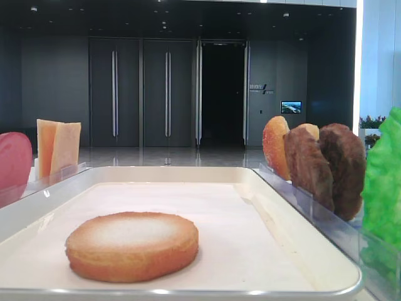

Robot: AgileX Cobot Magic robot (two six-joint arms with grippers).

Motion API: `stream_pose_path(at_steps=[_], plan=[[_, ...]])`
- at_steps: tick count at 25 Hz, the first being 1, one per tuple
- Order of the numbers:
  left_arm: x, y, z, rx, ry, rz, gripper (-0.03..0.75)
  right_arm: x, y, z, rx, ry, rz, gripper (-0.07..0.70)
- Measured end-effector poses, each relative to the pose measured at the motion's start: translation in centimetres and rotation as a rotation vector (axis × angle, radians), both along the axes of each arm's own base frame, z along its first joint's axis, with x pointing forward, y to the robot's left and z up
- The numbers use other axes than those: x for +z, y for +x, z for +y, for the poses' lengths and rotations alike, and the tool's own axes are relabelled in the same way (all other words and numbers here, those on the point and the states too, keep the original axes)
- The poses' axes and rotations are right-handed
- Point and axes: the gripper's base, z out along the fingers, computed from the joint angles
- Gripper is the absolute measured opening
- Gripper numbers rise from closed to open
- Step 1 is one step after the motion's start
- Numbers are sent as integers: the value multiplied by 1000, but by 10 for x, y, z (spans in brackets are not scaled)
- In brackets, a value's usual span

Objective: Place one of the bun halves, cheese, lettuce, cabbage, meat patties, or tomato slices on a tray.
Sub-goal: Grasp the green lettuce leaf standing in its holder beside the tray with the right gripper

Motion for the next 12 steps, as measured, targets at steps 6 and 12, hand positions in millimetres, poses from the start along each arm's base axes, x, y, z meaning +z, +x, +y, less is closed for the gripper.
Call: stream_pose_path(at_steps=[6,12], plan=[[0,0,0,0,0,0,-7,-13,14,8,-6,-62,21,512],[0,0,0,0,0,0,-7,-32,33,23,18,-87,42,512]])
